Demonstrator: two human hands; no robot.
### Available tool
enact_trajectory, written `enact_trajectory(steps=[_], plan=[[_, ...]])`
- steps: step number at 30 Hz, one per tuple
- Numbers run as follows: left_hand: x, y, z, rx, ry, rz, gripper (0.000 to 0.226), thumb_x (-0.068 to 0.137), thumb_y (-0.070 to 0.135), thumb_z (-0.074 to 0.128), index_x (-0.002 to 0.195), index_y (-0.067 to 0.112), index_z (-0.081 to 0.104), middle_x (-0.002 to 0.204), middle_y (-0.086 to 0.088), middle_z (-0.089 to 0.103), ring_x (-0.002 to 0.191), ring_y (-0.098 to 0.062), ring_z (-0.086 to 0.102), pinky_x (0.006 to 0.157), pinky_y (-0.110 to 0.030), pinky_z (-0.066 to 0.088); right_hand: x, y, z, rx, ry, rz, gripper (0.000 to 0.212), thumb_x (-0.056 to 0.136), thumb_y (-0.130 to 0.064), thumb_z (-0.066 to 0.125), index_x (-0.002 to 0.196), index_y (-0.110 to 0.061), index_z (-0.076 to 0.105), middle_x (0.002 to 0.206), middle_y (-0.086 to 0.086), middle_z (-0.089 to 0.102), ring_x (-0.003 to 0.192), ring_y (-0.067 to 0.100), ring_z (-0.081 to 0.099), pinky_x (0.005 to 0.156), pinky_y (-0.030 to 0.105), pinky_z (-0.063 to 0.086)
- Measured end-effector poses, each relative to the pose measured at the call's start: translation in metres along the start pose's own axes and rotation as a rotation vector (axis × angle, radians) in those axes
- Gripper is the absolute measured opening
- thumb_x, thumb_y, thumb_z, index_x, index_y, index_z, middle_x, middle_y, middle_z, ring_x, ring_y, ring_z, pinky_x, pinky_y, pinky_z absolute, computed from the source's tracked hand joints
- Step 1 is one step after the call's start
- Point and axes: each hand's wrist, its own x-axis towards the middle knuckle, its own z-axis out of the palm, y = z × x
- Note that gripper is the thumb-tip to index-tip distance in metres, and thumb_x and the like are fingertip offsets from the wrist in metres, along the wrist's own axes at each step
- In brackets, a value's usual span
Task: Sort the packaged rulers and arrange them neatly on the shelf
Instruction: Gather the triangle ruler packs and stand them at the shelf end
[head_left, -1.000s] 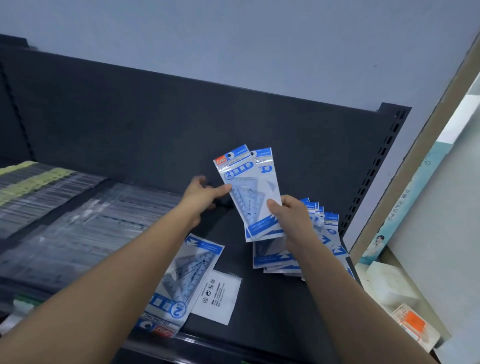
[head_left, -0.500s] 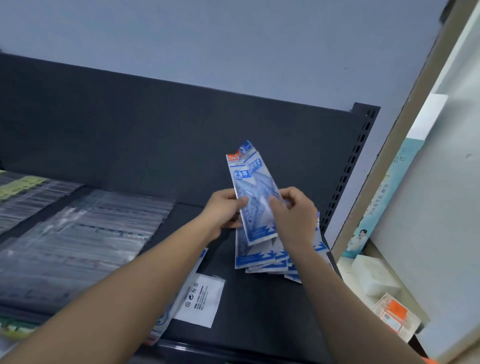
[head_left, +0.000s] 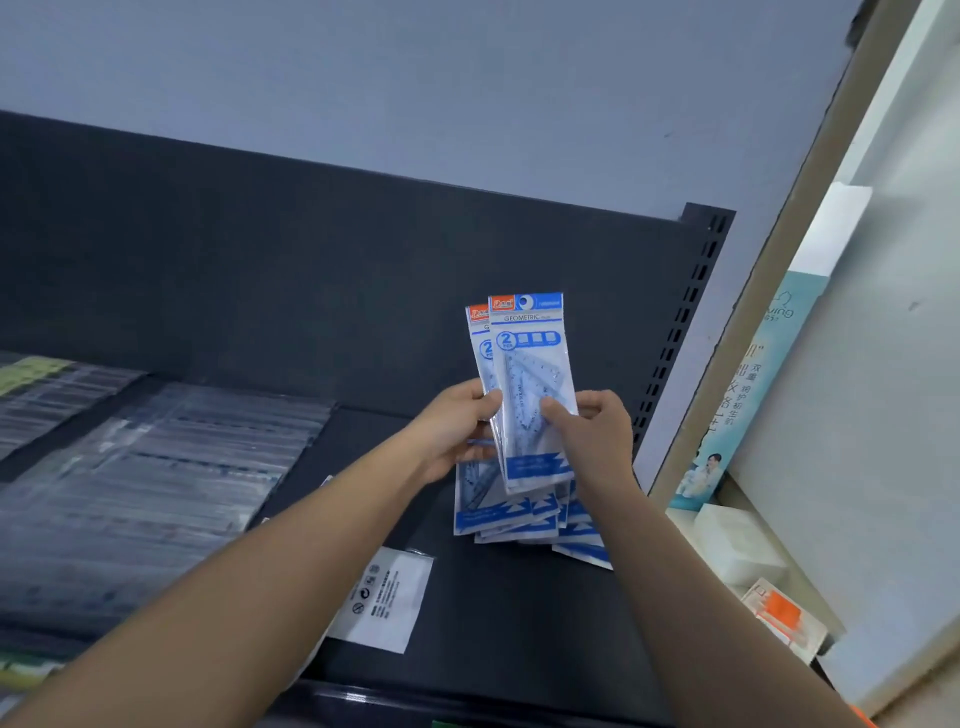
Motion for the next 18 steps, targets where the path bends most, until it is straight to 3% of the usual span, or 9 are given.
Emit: enact_trajectory(steps=[3, 6, 8, 10, 12, 14, 16, 18], plan=[[-0.002, 0.000, -0.006, 0.127, -0.013, -0.028, 0.020, 0.102, 0.023, 0.045, 0.106, 0.016, 0.064, 0.091, -0.001, 0.072, 0.074, -0.013, 0.066, 0.064, -0.027, 0.052, 0.003, 0.004, 0.003, 0.059, -0.033, 0.075, 0.027, 0.087, -0.017, 0.068, 0.106, -0.015, 0.048, 0.096, 0.003, 0.065, 0.079, 0.015, 0.066, 0.055, 0.025, 0.045], [-0.005, 0.002, -0.028, 0.651, 0.021, -0.047, 0.004, 0.095, 0.021, 0.058, 0.093, 0.017, 0.060, 0.082, -0.003, 0.063, 0.064, -0.012, 0.057, 0.056, -0.024, 0.045, 0.005, 0.016, 0.005, -0.153, -0.034, 0.005, 0.030, 0.088, -0.019, 0.065, 0.111, -0.020, 0.047, 0.102, 0.003, 0.067, 0.081, 0.018, 0.065, 0.058, 0.027, 0.043], [-0.013, 0.009, -0.051, 1.087, -0.071, -0.120, 0.028, 0.084, 0.022, 0.072, 0.109, 0.019, 0.061, 0.095, -0.003, 0.062, 0.081, -0.018, 0.060, 0.070, -0.028, 0.048, 0.005, 0.024, 0.004, -0.387, -0.058, -0.060, 0.034, 0.089, -0.021, 0.062, 0.119, -0.020, 0.046, 0.100, 0.003, 0.065, 0.079, 0.019, 0.061, 0.057, 0.027, 0.040], [-0.028, 0.020, -0.070, 1.434, -0.249, -0.250, 0.057, 0.075, 0.028, 0.081, 0.126, 0.018, 0.055, 0.115, 0.000, 0.060, 0.105, -0.020, 0.057, 0.088, -0.027, 0.045, 0.002, 0.027, 0.004, -0.650, -0.074, -0.129, 0.036, 0.090, -0.025, 0.061, 0.123, -0.020, 0.047, 0.103, 0.002, 0.061, 0.088, 0.021, 0.058, 0.065, 0.029, 0.041], [-0.040, 0.025, -0.082, 1.521, -0.345, -0.379, 0.072, 0.071, 0.031, 0.084, 0.133, 0.018, 0.049, 0.123, 0.002, 0.053, 0.111, -0.017, 0.052, 0.094, -0.024, 0.042, -0.001, 0.027, 0.006, -0.904, -0.060, -0.215, 0.042, 0.089, -0.029, 0.063, 0.127, -0.021, 0.046, 0.121, 0.004, 0.055, 0.112, 0.024, 0.050, 0.086, 0.034, 0.041], [-0.044, 0.023, -0.093, 1.568, -0.334, -0.424, 0.085, 0.066, 0.036, 0.086, 0.137, 0.019, 0.043, 0.127, 0.002, 0.047, 0.115, -0.017, 0.048, 0.097, -0.025, 0.040, -0.005, 0.024, 0.013, -1.086, -0.082, -0.300, 0.046, 0.089, -0.033, 0.062, 0.131, -0.022, 0.046, 0.131, 0.003, 0.049, 0.123, 0.024, 0.040, 0.100, 0.035, 0.034], [-0.045, 0.016, -0.098, 1.639, -0.282, -0.433, 0.096, 0.060, 0.043, 0.088, 0.139, 0.019, 0.039, 0.136, -0.001, 0.043, 0.123, -0.021, 0.045, 0.100, -0.030, 0.039, -0.013, 0.020, 0.025, -1.141, -0.154, -0.401, 0.039, 0.089, -0.037, 0.060, 0.126, -0.025, 0.052, 0.128, 0.000, 0.053, 0.123, 0.023, 0.040, 0.101, 0.036, 0.031], [-0.046, 0.014, -0.099, 1.595, -0.234, -0.442, 0.091, 0.061, 0.044, 0.087, 0.135, 0.012, 0.044, 0.136, -0.003, 0.049, 0.120, -0.022, 0.049, 0.093, -0.027, 0.042, -0.024, 0.016, 0.038, -1.139, -0.282, -0.506, 0.029, 0.088, -0.044, 0.057, 0.112, -0.028, 0.063, 0.116, -0.004, 0.062, 0.118, 0.022, 0.044, 0.097, 0.037, 0.030]])
